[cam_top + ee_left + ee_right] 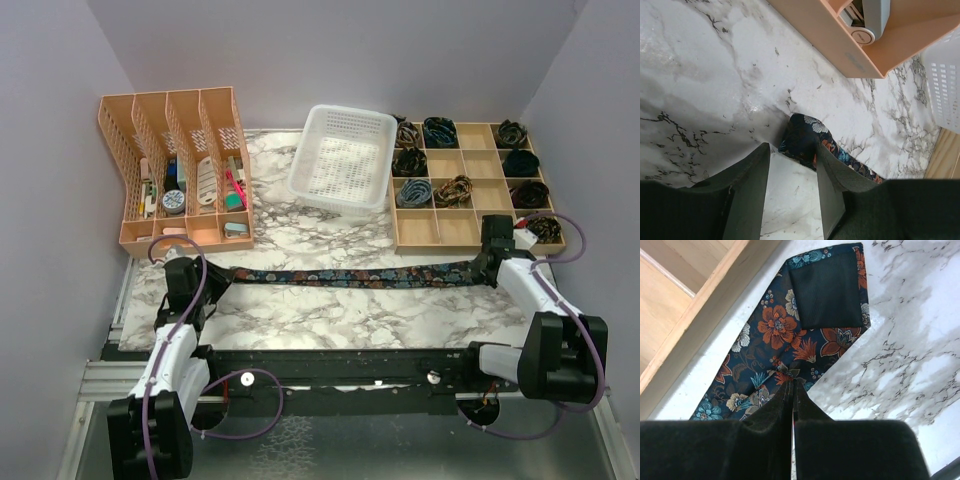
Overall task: Roll the ties
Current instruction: Flatten out the tie at the center of the board, then roll the tie at the center of the board.
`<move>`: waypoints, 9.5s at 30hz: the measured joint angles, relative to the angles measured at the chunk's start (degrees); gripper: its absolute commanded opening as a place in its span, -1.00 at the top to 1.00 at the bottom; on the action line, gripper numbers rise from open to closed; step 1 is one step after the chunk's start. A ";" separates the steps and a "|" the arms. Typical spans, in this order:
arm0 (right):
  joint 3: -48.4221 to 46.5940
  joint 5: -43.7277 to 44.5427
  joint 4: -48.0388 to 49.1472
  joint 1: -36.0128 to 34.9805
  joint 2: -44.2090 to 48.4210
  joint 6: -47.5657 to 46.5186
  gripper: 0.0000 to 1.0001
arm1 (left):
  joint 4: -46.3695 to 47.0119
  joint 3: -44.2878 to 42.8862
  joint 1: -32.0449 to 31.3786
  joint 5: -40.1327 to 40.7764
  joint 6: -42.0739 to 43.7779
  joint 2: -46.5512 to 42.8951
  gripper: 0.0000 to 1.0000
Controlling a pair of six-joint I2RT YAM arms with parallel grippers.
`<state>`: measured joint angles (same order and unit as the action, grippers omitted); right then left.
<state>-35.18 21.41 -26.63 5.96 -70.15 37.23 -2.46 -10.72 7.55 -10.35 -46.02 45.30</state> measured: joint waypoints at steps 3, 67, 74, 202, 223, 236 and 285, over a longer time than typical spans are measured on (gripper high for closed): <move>0.00 0.20 -0.02 0.17 0.09 0.44 0.86 | 2.21 0.96 0.00 -0.79 0.00 1.22 0.20; -9.20 -57.48 24.37 -40.19 -19.19 -66.86 -0.62 | -0.26 -0.90 0.00 0.42 0.68 3.45 1.00; -13.79 -58.12 23.93 -42.01 -25.49 -72.94 -0.39 | -0.24 -0.90 0.00 0.26 0.68 3.67 1.00; -59.87 -34.16 24.65 -65.51 -57.29 -26.43 -0.65 | -27.76 -24.17 1.51 3.58 6.78 -5.38 -0.98; -60.33 -37.70 22.38 -65.48 -61.13 -44.78 -0.15 | -33.86 -30.21 1.51 -3.63 8.15 -6.73 -0.98; -45.13 -41.88 36.70 -65.20 -55.43 -47.04 0.25 | -31.54 -21.90 1.51 -3.39 2.03 -8.96 -0.96; -17.90 -17.07 33.11 -65.09 -20.81 7.82 -0.37 | -20.92 -12.55 1.62 -2.49 -6.97 -8.33 -0.97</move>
<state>-53.08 4.34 6.48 -59.13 -90.96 45.06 -23.38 -23.27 9.17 -12.84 -52.99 36.97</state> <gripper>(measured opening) 0.740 0.987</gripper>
